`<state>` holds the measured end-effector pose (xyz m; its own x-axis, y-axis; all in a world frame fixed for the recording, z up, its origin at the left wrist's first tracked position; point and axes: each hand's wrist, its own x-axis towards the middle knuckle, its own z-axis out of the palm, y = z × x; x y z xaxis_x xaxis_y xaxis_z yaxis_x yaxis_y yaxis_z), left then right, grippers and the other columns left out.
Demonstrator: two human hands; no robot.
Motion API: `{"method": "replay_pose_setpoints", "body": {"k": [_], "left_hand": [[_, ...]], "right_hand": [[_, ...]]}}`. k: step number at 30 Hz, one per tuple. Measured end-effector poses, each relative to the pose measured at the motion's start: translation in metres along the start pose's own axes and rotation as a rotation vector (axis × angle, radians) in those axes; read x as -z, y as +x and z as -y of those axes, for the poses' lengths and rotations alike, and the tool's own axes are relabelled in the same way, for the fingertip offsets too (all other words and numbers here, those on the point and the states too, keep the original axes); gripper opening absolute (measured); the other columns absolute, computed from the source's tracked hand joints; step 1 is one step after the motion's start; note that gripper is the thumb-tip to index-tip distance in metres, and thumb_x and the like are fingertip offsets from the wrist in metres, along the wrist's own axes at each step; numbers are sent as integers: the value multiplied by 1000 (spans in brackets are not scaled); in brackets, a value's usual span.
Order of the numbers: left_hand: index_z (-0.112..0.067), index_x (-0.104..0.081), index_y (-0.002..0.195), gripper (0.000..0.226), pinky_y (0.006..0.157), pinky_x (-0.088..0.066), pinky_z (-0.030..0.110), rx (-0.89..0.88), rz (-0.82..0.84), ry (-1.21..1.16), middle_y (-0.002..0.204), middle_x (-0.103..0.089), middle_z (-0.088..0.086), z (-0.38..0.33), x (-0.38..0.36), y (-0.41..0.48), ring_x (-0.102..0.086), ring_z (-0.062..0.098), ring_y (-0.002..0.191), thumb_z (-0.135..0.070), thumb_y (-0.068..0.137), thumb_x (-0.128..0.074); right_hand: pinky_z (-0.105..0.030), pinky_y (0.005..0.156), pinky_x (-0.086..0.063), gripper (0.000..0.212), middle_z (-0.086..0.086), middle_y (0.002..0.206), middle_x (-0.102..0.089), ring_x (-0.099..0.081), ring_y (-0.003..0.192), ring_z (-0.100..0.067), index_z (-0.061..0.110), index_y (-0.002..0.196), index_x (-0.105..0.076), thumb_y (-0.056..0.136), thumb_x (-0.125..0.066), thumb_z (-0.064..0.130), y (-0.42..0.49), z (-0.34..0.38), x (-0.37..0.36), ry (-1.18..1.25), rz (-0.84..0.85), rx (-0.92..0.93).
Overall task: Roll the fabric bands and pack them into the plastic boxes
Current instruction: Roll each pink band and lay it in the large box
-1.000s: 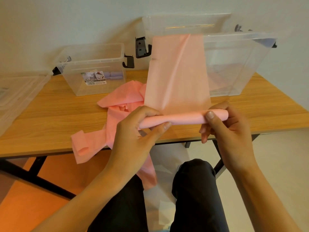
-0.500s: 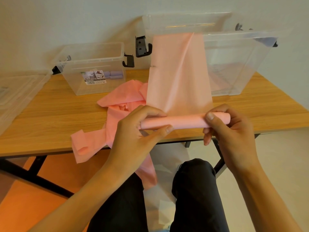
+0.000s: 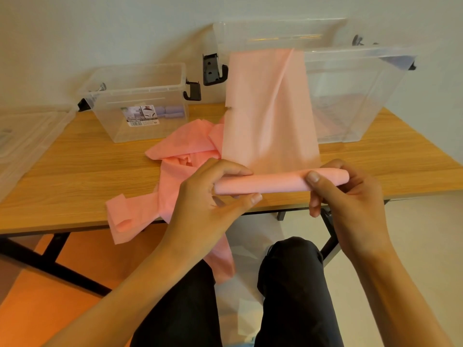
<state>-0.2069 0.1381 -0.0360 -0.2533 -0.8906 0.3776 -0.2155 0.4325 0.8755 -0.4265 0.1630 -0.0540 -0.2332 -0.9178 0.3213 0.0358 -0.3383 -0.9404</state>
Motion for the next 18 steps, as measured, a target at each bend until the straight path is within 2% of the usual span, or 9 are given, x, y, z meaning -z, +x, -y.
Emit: {"method": "replay_pose_setpoints", "body": {"k": [3,6,8,12,14,16,18], "left_hand": [[-21,-72,99,21,65,-58,34,7,5,-1,96,-67,-6,1,-1,-1,-65,15,89,-17,81,-81],[-20,-70,97,16,56,-56,27,30,24,-43,92,-66,-5,-2,-3,-1,-63,10,80,-23,82,-76],[-21,-70,98,19,55,-54,24,40,35,-56,91,-66,-5,-3,-3,-2,-62,8,78,-30,81,-73],[-21,-70,98,19,57,-54,24,42,45,-42,88,-66,-10,-3,-2,-2,-62,6,77,-32,82,-72],[-24,-69,99,22,61,-56,27,47,52,-35,91,-67,-13,-3,-2,-2,-65,7,82,-32,80,-76],[-25,-68,103,27,66,-58,30,45,59,-29,96,-68,-13,-1,-2,-2,-67,11,88,-27,79,-80],[-26,-69,105,27,63,-58,31,40,70,-26,98,-68,-12,0,-2,-2,-66,12,88,-19,81,-81]], "right_hand": [[-30,52,-50,36,-9,60,-61,-56,50,-22,0,86,-62,80,-73,34,2,3,2,-31,37,11],[-36,54,-54,40,-5,85,-68,-66,70,-27,3,104,-61,78,-74,31,3,5,1,-24,98,-3],[-33,54,-55,37,0,87,-69,-67,74,-27,7,107,-61,77,-74,24,2,6,1,13,104,-6],[-32,53,-55,30,-7,84,-69,-66,68,-26,5,98,-66,76,-76,24,1,5,2,20,65,3],[-33,52,-55,29,-12,80,-69,-65,62,-26,3,96,-68,77,-76,23,1,5,2,7,46,-3],[-33,52,-55,30,-14,76,-67,-63,57,-25,-1,95,-67,77,-74,22,1,5,2,3,31,-7],[-33,50,-54,33,-18,74,-64,-61,53,-25,-5,94,-66,78,-74,23,2,5,1,0,10,-4]]}}
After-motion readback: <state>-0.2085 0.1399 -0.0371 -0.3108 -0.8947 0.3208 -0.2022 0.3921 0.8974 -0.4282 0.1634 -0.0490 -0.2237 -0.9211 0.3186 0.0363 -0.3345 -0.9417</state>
